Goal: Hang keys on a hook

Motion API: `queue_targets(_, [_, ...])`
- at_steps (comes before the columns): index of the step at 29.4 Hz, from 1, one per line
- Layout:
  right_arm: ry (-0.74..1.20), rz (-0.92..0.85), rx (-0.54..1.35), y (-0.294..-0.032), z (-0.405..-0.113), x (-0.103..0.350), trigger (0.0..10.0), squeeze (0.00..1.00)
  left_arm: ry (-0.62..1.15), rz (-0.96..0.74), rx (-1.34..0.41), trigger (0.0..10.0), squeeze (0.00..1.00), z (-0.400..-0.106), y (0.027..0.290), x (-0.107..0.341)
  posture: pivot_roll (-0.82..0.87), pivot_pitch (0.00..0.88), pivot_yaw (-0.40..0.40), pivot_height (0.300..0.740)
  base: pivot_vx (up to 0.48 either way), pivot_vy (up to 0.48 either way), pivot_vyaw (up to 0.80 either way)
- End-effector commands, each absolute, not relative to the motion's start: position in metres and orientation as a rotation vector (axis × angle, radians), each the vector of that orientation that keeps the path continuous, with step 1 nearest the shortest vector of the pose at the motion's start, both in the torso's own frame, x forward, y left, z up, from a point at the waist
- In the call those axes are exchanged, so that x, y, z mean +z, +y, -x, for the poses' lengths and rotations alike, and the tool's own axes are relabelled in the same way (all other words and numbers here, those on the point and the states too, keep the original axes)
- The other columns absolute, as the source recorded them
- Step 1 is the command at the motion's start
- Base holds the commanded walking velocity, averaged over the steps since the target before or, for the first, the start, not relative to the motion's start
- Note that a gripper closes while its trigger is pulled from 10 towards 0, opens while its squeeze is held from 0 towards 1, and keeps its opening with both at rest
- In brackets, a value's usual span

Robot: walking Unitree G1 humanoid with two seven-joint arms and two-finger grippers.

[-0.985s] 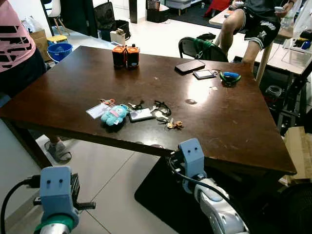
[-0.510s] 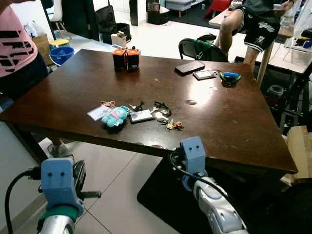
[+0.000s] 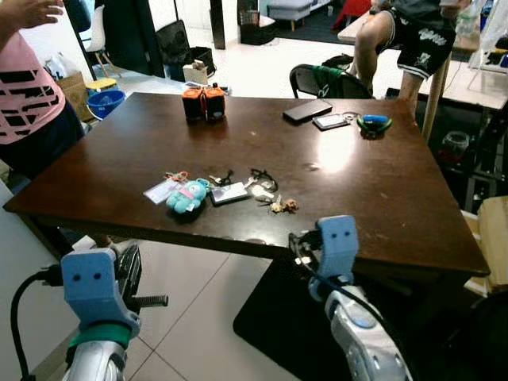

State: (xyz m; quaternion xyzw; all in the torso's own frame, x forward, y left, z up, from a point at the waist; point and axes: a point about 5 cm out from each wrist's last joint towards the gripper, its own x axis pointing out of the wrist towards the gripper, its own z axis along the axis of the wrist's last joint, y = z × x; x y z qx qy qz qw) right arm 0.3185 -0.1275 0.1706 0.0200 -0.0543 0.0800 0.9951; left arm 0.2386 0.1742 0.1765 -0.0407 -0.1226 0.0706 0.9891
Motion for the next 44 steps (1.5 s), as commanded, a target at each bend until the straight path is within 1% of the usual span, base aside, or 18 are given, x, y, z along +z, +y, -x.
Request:
queue_targets(1, [-0.085,-0.074,0.158,-0.126,-0.316,0.164,10.0,0.0,-0.253,0.088,0.142,10.0,0.0,-0.235,0.177,0.177,-0.03,0.114,0.185,0.74,0.0,0.0,0.0])
queue_targets(6, [-0.039,-0.059,0.187,-0.119,-0.312,0.157,10.0,0.0,-0.208,0.06,0.08,10.0,0.0,-0.233,0.174,0.176,-0.02,0.12,0.196,0.74,0.0,0.0,0.0])
queue_targets(9, [-0.027,-0.061,0.192,-0.118,-0.311,0.156,10.0,0.0,-0.189,0.046,0.072,10.0,0.0,-0.233,0.173,0.174,-0.02,0.122,0.198,0.74,0.0,0.0,0.0])
queue_targets(11, [0.002,-0.07,0.193,-0.118,-0.309,0.153,10.0,0.0,-0.155,0.0,0.041,10.0,0.0,-0.234,0.17,0.169,-0.02,0.13,0.207,0.74,0.0,0.0,0.0])
queue_targets(15, [0.019,-0.06,0.195,-0.116,-0.307,0.151,10.0,0.0,-0.152,-0.007,0.029,10.0,0.0,-0.235,0.169,0.168,-0.02,0.137,0.211,0.74,0.0,0.0,0.0])
queue_targets(19, [0.022,-0.045,0.196,-0.115,-0.305,0.15,10.0,0.0,-0.139,-0.003,0.035,10.0,0.0,-0.236,0.169,0.166,-0.03,0.146,0.22,0.74,0.0,0.0,0.0])
queue_targets(23, [0.043,-0.046,0.2,-0.114,-0.304,0.148,10.0,0.0,-0.099,-0.018,0.096,10.0,0.0,-0.239,0.175,0.162,-0.03,0.146,0.22,0.74,0.0,0.0,0.0])
queue_targets(31, [0.064,-0.024,0.23,-0.11,-0.302,0.147,10.0,0.0,-0.09,0.006,0.076,10.0,0.0,-0.233,0.175,0.163,-0.02,0.138,0.223,0.74,0.0,0.0,0.0])
queue_targets(35, [0.07,-0.042,0.247,-0.108,-0.3,0.147,10.0,0.0,-0.085,0.017,0.075,10.0,0.0,-0.229,0.174,0.162,-0.02,0.146,0.226,0.74,0.0,0.0,0.0])
queue_targets(40, [0.076,-0.053,0.252,-0.108,-0.301,0.147,10.0,0.0,-0.072,0.007,0.065,10.0,0.0,-0.23,0.172,0.162,-0.01,0.148,0.227,0.74,0.0,0.0,0.0])
queue_targets(43, [0.095,-0.055,0.236,-0.111,-0.303,0.144,10.0,0.0,-0.074,-0.011,0.069,10.0,0.0,-0.233,0.173,0.164,-0.01,0.144,0.218,0.74,0.0,0.0,0.0])
queue_targets(44, [0.101,-0.041,0.228,-0.113,-0.305,0.142,10.0,0.0,-0.078,-0.017,0.081,10.0,0.0,-0.234,0.174,0.164,-0.02,0.141,0.191,0.74,0.0,0.0,0.0])
